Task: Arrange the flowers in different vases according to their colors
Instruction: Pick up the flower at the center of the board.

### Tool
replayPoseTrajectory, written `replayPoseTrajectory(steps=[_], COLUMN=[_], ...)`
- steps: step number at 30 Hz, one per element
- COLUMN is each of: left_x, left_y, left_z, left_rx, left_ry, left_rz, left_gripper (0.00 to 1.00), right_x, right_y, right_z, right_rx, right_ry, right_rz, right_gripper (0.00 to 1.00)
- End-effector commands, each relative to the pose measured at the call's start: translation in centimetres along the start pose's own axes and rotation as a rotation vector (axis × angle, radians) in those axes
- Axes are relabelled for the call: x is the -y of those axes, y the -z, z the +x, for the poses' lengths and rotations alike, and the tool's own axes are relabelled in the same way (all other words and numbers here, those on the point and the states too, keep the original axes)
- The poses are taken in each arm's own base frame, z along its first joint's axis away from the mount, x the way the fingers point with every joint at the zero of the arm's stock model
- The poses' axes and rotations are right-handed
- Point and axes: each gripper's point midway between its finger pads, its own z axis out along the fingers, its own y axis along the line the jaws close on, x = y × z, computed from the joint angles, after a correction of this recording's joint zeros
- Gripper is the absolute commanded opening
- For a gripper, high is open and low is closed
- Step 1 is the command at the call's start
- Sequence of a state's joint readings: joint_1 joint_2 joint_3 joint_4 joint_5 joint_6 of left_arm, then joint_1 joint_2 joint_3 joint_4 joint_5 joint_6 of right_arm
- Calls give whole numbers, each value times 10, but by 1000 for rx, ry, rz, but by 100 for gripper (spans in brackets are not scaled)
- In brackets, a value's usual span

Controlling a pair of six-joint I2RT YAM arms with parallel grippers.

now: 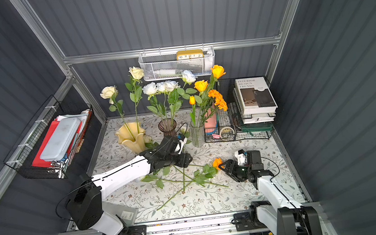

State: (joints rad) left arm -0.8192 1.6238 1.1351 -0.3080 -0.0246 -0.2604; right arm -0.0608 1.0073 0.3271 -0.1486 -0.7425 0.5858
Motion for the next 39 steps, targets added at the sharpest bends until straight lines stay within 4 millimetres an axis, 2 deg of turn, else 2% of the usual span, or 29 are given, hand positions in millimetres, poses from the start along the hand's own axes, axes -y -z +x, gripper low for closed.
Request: replayPoseTrajectory(steps=[1, 4, 7, 10, 14, 16, 18, 21, 24, 28, 34, 39], left_x=[-7, -8, -10, -12, -30, -54, -77, -103, -114, -118, -115, -113], left_y=[14, 24, 45, 80, 140, 167, 182, 188, 192, 208, 214, 217], left_z=[-7, -15, -28, -47, -71, -76, -77, -71, -67, -70, -67, -63], left_rx=[36, 91, 165, 280, 448, 512, 530, 509, 514, 561, 569, 576], left_ry=[25, 76, 142, 214, 329, 433, 511, 599, 637, 644, 624, 616], left_rz=[-45, -48, -60, -53, -65, -82, -80, -125, -152, -155, -145, -139], left_gripper=[74, 75, 76, 77, 80, 80, 80, 80, 80, 80, 80, 80], right_x=[-9, -14, -30, -58, -90, -102, -111, -122, -118, -117, -129, -132], right_y=[5, 15, 28, 40, 38, 27, 14, -9, -33, -68, -106, -130], right_z=[-2, -4, -5, 0, 23, 39, 55, 73, 81, 91, 72, 65], right_rx=[13, 48, 97, 116, 45, -41, -123, -239, -402, -558, -548, -562], right_ry=[47, 82, 127, 224, 433, 536, 683, 977, 1180, 1376, 1503, 1504], right_rz=[-6, 10, -13, -57, -14, 32, 115, 296, 471, 554, 618, 604], right_gripper=[71, 71, 71, 71, 72, 71, 71, 71, 71, 70, 69, 68])
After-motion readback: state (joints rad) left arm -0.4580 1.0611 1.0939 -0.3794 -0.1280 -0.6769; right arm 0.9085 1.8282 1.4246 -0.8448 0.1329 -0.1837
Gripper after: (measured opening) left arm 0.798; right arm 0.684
